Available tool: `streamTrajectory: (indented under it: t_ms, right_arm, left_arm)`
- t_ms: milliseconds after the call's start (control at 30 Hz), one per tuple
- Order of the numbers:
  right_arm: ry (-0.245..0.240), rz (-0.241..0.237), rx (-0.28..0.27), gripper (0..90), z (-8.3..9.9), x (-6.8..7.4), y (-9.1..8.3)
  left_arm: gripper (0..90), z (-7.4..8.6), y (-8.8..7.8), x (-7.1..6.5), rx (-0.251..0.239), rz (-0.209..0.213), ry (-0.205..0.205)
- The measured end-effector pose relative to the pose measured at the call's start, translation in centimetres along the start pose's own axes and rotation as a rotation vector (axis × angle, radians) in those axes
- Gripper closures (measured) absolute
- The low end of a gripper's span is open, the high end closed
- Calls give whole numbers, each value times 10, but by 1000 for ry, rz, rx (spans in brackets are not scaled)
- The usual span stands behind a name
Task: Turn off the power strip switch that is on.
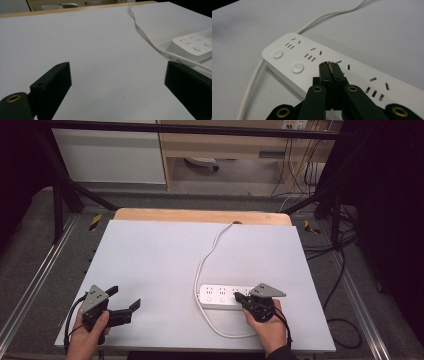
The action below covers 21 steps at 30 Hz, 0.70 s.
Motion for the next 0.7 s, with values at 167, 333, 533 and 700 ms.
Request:
streamTrajectory:
  t_ms: [167,333,533,700]
  right_arm:
    - [0,-4,7,900,1,1,1]
    - [-4,-4,10,900,2,1,2]
    - [-4,-3,9,900,2,1,2]
    - [-3,-4,13,900,3,1,2]
  left_arm:
    - [72,0,0,0,0,0,2]
    - [71,0,0,0,-1,0,3]
    - [72,0,0,0,0,0,3]
    - [72,0,0,0,0,-1,5]
Point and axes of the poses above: each handheld gripper's, and its own axes: y roughly forward along the jaws, z roughly out of its underside, x roughly to its left, the point moved 6 cm from there along y, roughly forward along the jaws, and after that the axes turned 10 degrees about -x, right-handed, at the moved point
